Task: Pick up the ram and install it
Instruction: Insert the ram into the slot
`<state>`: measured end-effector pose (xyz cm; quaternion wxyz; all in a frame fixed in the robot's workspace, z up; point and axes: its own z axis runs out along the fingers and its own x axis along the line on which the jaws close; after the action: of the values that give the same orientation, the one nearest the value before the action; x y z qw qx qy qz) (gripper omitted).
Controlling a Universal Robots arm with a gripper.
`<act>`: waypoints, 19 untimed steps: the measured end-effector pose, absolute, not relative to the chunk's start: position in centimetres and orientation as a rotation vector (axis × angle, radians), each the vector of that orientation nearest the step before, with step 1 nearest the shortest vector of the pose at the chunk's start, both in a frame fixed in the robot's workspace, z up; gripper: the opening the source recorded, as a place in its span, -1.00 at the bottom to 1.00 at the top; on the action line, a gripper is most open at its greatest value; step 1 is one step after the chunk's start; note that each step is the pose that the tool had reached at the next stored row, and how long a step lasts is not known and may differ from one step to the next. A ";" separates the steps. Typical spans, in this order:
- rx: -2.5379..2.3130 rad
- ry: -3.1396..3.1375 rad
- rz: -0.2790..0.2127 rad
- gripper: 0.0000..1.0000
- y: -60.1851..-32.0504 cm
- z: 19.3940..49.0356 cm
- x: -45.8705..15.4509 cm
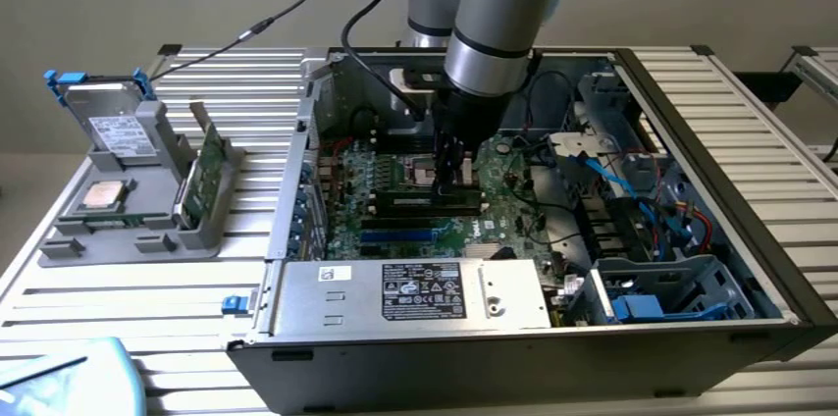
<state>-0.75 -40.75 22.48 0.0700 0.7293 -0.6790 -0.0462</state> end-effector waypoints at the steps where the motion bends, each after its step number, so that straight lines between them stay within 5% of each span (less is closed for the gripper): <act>1: 2.194 -2.044 -0.139 -0.73 -40.7 22.5 -0.8; 19: 2.179 -2.051 -0.131 -0.73 -40.5 22.2 -0.6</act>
<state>-0.63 -40.48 22.17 0.0730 0.7255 -0.6830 -0.0435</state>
